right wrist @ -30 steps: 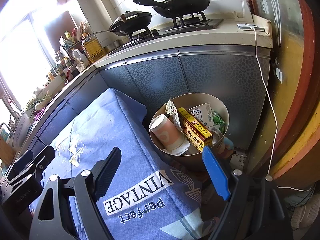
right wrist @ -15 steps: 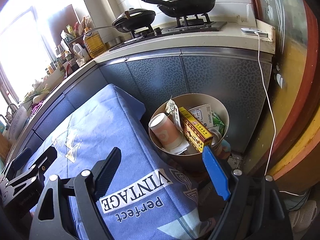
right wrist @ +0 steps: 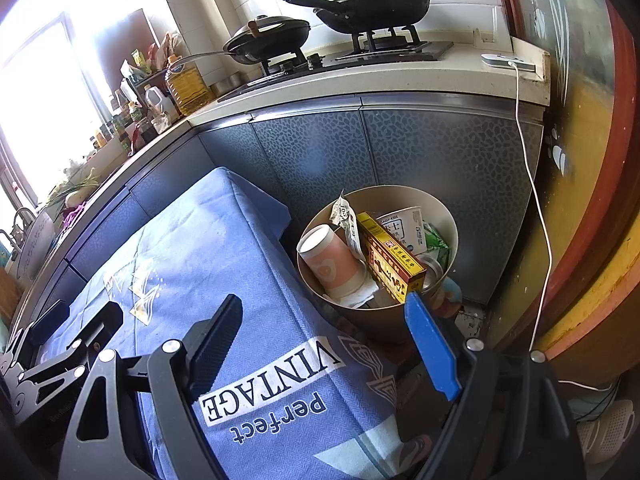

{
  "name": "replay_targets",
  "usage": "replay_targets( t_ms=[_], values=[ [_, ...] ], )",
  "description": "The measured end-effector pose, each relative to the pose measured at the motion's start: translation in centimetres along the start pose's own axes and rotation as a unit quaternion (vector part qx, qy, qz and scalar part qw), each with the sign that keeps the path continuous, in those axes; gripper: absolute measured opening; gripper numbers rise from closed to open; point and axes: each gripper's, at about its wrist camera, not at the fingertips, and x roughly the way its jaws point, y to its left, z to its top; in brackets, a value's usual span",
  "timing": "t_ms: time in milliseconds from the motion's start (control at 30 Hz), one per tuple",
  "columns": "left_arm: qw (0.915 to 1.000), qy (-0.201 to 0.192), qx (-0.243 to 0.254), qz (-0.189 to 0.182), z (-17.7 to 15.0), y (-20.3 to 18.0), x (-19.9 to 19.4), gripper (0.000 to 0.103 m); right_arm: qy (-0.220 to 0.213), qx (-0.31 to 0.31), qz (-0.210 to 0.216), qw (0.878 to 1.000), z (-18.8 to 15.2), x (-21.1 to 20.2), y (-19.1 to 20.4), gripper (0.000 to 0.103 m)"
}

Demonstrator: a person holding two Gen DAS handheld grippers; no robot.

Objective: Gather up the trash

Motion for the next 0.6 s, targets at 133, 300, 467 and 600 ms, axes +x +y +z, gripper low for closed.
replay_targets(
  t_ms=[133, 300, 467, 600],
  values=[
    [1.0000, -0.004, -0.001, -0.002, -0.09, -0.02, -0.06, 0.097, 0.000, 0.000, 0.000, 1.000, -0.07, 0.05, 0.00, 0.082],
    [0.9999, -0.004, 0.007, -0.010, -0.13, -0.35, -0.12, 0.097, 0.001, 0.000, 0.000, 1.000, -0.07, 0.06, 0.00, 0.082],
    [0.9999, 0.002, 0.003, -0.011, -0.12, -0.23, 0.02, 0.097, 0.001, 0.000, 0.000, 1.000, -0.05, 0.08, -0.02, 0.082],
    [0.9999, 0.005, -0.002, -0.011, -0.14, -0.06, 0.12, 0.097, 0.003, 0.001, 0.000, 1.000, -0.25, 0.39, -0.16, 0.082]
  ],
)
